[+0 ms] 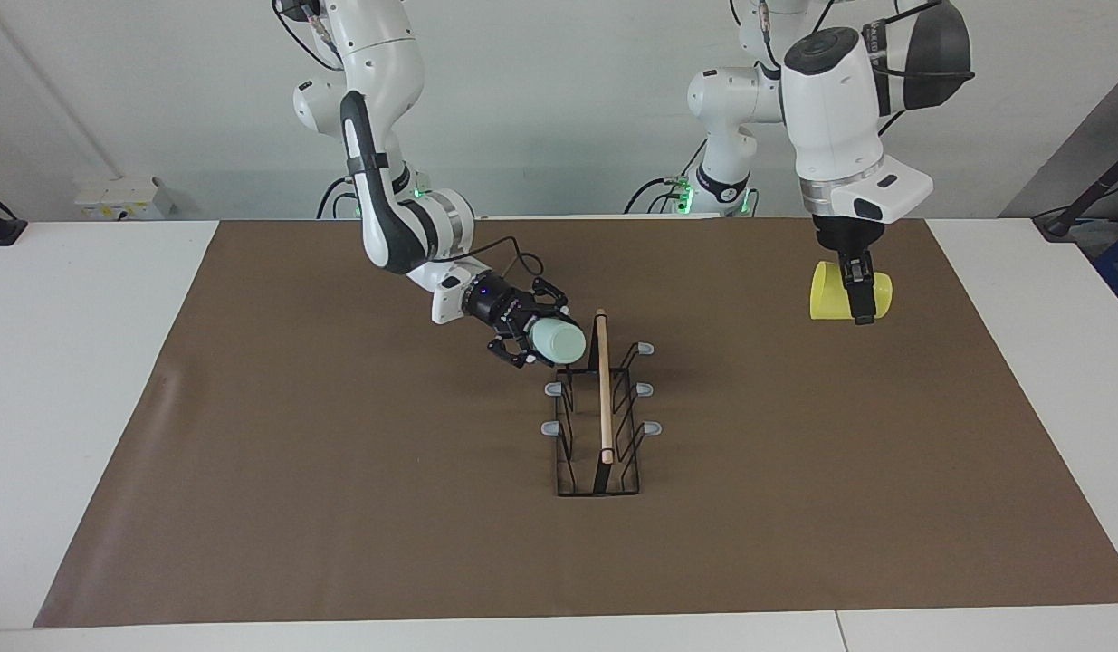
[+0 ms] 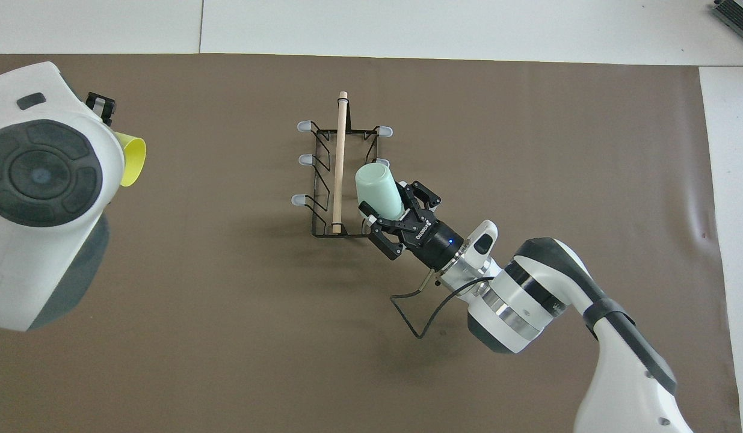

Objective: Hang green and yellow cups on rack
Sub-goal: 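Hang the green cup on the peg while the left gripper lifts the yellow cup, then open and withdraw the right gripper while the left gripper carries the yellow cup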

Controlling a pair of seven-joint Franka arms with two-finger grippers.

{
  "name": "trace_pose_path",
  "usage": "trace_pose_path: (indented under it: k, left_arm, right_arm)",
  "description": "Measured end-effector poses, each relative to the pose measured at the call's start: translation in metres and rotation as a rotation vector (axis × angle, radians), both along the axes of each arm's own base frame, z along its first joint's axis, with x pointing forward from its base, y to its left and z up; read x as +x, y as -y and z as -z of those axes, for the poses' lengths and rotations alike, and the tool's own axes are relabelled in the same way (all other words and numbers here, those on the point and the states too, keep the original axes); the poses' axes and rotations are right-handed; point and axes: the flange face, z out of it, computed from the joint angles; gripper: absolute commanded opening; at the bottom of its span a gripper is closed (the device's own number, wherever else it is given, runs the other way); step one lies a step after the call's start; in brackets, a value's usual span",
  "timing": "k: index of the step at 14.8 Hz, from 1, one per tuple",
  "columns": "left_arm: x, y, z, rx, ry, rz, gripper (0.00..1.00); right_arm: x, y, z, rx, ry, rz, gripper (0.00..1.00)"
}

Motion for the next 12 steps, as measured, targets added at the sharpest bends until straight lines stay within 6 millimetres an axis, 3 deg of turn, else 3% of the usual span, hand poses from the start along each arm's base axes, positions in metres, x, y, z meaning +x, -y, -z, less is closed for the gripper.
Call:
trace_pose_path:
  k: [1,5,12]
  left_arm:
    - [-0.005,0.01,-0.002,0.034,0.014,0.003,0.0]
    - [-0.021,0.046,-0.007,0.149,0.073,0.02,0.0]
    - [-0.047,0.084,0.006,0.297,0.111,0.005,0.0]
  right_arm:
    - [-0.001,0.001,0.002,-0.002,-0.003,0.0,1.0]
    - [-0.003,0.002,0.004,-0.006,-0.009,0.001,1.0]
    - [-0.001,0.002,0.003,-0.007,-0.004,0.003,1.0]
